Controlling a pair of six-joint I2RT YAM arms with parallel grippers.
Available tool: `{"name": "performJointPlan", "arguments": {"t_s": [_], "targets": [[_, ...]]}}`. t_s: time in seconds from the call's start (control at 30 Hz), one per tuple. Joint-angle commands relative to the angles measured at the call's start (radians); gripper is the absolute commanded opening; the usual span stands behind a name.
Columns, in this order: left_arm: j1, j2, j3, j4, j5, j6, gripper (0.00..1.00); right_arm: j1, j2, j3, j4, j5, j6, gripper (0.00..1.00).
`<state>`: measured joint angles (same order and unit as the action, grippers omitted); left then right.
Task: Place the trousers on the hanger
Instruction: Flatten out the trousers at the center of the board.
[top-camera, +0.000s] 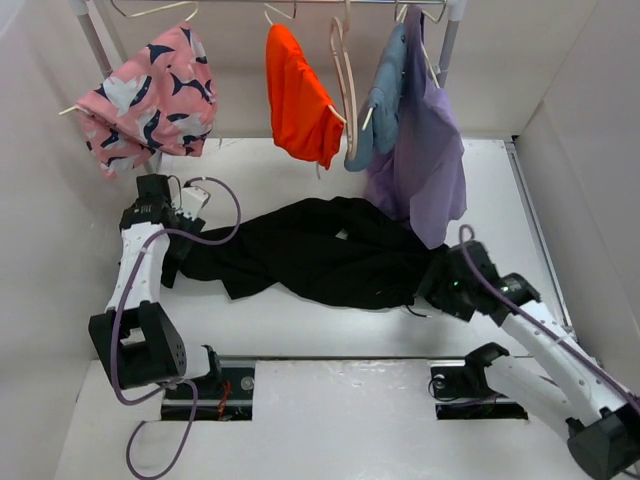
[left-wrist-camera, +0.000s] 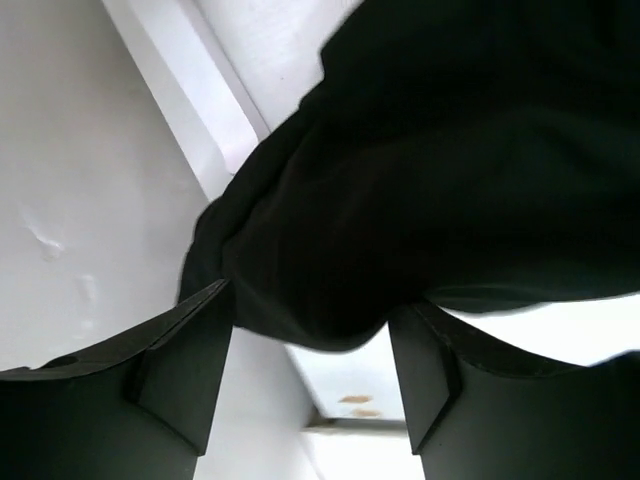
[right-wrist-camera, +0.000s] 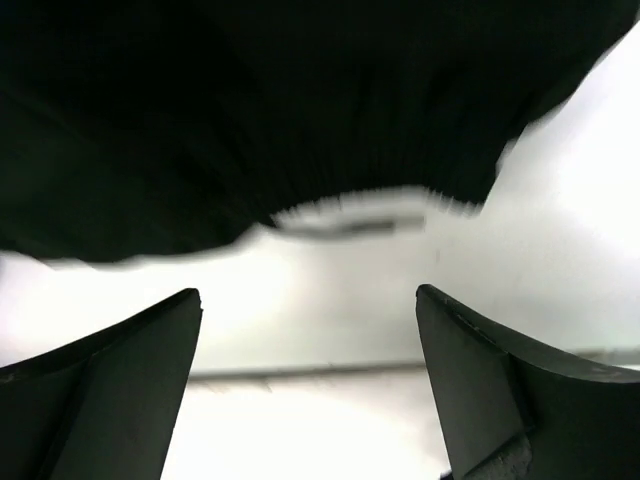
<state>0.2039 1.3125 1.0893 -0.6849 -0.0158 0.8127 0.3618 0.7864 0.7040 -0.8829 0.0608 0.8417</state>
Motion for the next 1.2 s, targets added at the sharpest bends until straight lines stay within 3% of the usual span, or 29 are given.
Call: {"name": "performJointPlan", "arguments": {"t_s": [0.0, 0.17, 0.33, 0.63, 0.7, 0.77, 0.8, 0.87, 0.9, 1.0, 1.17], "targets": [[0.015, -0.013, 0.026, 0.088, -0.035, -0.216, 0.58, 0.161, 0.025, -0.061, 0.028, -0.010, 0.193, 0.92], [0.015, -0.110, -0.039, 0.185, 0.000, -0.279, 0.60, 0.321, 0.190, -0.141, 0.258, -0.046, 0.281, 0.95], [0.015, -0.145, -0.013, 0.125, 0.057, -0.264, 0.60, 0.273, 0.374, -0.129, 0.401, -0.021, 0.269, 0.99], [0.025, -0.154, 0.029, 0.070, 0.139, -0.277, 0.66, 0.169, 0.454, -0.107, 0.505, 0.040, 0.290, 0.99], [0.025, -0.142, 0.008, 0.085, 0.114, -0.277, 0.66, 0.140, 0.482, -0.098, 0.506, 0.040, 0.278, 0.90], [0.034, -0.131, 0.007, 0.099, 0.094, -0.287, 0.66, 0.102, 0.491, -0.098, 0.530, 0.040, 0.278, 0.74], [0.034, -0.121, 0.007, 0.099, 0.080, -0.287, 0.66, 0.083, 0.505, -0.122, 0.550, 0.040, 0.266, 0.50], [0.034, -0.111, 0.007, 0.099, 0.080, -0.277, 0.67, 0.046, 0.505, -0.147, 0.585, -0.011, 0.241, 0.25], [0.034, -0.111, 0.018, 0.099, 0.080, -0.265, 0.67, 0.020, 0.505, -0.156, 0.597, -0.022, 0.241, 0.02], [0.058, -0.101, 0.038, 0.090, 0.108, -0.251, 0.71, 0.002, 0.470, -0.156, 0.520, -0.013, 0.241, 0.00], [0.136, -0.012, 0.069, 0.029, 0.090, -0.160, 0.76, -0.030, 0.167, 0.027, 0.173, 0.131, 0.150, 0.00]]}}
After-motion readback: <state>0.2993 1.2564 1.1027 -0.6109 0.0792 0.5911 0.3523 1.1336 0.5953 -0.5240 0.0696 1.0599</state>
